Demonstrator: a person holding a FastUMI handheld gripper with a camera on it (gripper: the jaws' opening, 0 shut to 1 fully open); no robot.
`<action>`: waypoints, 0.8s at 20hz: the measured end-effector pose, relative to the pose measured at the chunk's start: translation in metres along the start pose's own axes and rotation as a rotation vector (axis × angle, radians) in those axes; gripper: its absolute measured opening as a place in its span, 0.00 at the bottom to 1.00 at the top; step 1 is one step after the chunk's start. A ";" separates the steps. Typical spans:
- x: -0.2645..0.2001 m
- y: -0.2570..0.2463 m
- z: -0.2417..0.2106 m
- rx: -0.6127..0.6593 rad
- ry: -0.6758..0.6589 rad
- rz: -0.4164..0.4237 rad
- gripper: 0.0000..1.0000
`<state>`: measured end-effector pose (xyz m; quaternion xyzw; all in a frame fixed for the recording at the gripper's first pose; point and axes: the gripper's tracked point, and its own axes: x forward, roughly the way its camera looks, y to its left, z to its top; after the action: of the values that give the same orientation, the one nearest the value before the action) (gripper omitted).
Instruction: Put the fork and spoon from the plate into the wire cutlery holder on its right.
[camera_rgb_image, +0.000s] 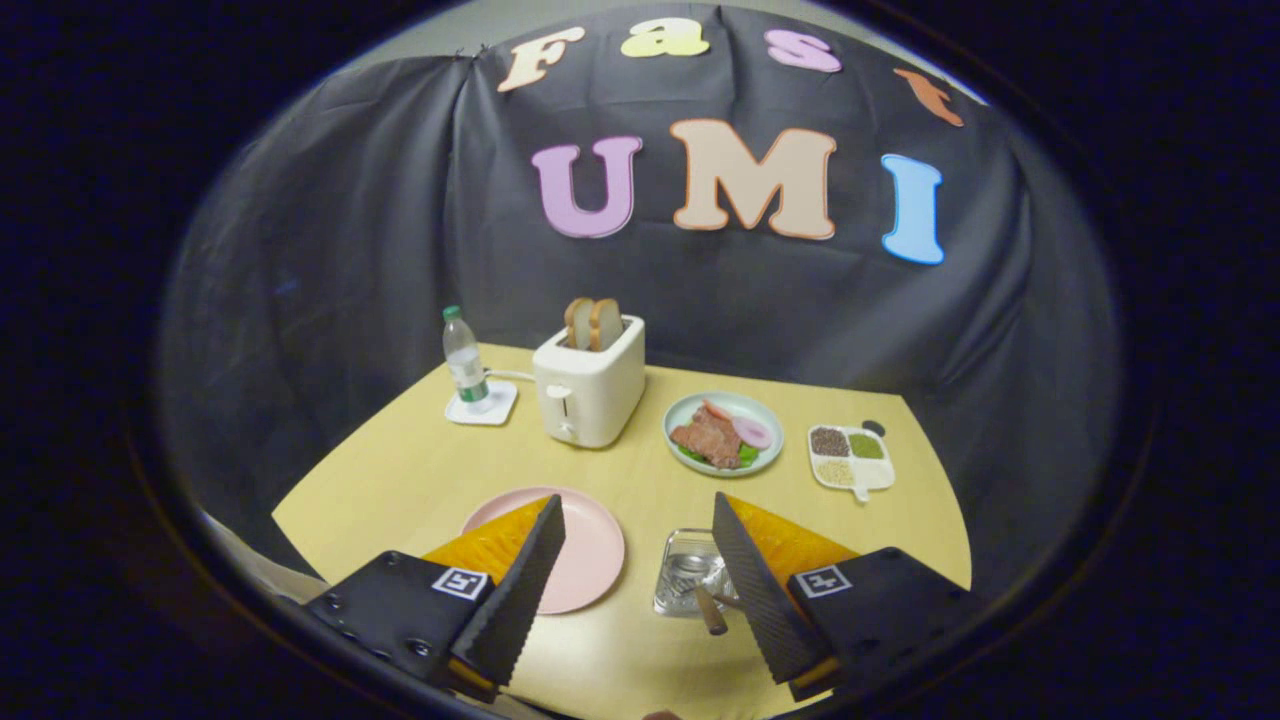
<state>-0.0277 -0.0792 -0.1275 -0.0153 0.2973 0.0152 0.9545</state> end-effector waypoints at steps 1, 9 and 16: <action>-0.002 -0.002 0.005 0.003 -0.026 -0.014 0.95; -0.024 -0.015 0.052 0.060 -0.265 -0.095 0.94; -0.034 -0.035 0.069 0.113 -0.367 -0.146 0.94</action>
<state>-0.0148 -0.1126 -0.0508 0.0197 0.1169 -0.0683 0.9906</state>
